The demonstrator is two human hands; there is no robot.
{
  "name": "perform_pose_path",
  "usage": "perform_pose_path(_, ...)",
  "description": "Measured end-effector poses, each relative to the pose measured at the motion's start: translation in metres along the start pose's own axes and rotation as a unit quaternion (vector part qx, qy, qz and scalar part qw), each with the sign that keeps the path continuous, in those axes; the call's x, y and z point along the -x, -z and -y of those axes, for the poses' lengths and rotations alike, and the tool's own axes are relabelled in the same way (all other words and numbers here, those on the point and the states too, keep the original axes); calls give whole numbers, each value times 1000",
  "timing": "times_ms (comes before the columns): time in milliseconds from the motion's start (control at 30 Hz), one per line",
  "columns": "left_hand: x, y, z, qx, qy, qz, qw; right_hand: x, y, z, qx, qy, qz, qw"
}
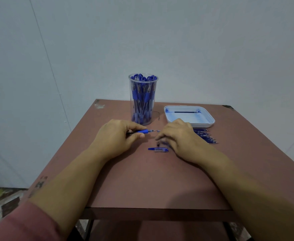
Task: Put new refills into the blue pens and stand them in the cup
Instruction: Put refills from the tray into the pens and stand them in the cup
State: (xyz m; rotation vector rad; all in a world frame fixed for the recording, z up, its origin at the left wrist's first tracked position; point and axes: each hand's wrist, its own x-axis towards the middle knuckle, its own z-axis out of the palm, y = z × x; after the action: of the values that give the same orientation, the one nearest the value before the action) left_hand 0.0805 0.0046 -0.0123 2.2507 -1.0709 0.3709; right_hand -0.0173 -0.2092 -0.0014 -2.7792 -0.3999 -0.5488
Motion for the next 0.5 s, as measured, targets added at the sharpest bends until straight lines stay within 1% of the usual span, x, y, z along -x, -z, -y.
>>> perform_pose_path(100, 0, 0, -1, 16, 1, 2, 1000, 2, 3, -2, -39, -26, -74, 996)
perform_pose_path(167, 0, -2, -2, 30, -7, 5, 1000, 2, 3, 1, -63, -34, -95, 993)
perform_pose_path(333, 1, -4, -5, 62, -14, 6, 998, -1, -3, 6, -89, -27, -93, 991)
perform_pose_path(500, 0, -2, -3, 55, -5, -9, 998, 6, 4, -5, -99, -78, -100, 987)
